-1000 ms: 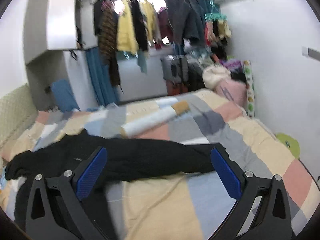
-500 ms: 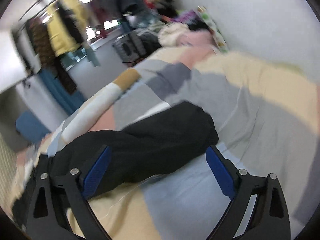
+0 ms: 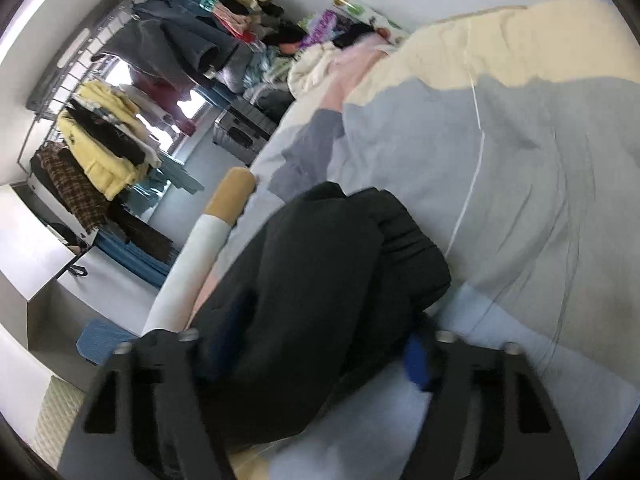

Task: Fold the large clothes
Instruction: 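Grasp the black jacket's sleeve cuff with the right gripper and lift it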

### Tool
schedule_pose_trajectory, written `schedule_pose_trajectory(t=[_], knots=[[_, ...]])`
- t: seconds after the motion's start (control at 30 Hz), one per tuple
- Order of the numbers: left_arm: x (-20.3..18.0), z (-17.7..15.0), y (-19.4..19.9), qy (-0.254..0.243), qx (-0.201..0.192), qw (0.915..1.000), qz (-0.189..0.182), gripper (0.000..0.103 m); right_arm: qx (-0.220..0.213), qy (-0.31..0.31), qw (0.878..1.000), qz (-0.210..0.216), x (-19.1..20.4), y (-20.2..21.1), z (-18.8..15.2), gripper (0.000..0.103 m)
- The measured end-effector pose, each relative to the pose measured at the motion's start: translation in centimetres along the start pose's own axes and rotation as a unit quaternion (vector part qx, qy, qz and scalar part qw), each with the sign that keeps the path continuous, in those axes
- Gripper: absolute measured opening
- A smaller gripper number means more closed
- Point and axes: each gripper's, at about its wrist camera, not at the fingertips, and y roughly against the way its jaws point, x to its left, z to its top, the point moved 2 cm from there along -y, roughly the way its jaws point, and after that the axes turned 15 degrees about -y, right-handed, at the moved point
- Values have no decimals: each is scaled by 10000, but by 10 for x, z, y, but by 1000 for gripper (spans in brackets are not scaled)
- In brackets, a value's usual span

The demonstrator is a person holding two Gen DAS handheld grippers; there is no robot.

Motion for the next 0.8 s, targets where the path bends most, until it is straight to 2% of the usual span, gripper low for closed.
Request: schedule_pose_trajectory(t=[0.1,0.2,0.3,0.47,0.53,0.63,0.8], knots=[[8,-8,2,40,133,9999,100,102,-29,88,10000,4,7,1,6,32],[17,-12,11,51,109,9997,205,102,-33,339,9994,-55,26,10,10,19],[27,-20,25,36,34,9997,260,102,-137,363,9992,91,49,31,15,15],[45,-33,47,26,24,9995,307,102,-320,758,9963,229,102,73,22,14],[50,-39,54,-113,75,9993,345,102,-385,841,9952,319,123,89,22,14],[64,-48,57,-32,269,9992,277,102,-472,1164,9914,376,165,114,17,14],[80,-55,64,-80,146,9991,391,102,-638,1736,9818,425,234,149,0,14]])
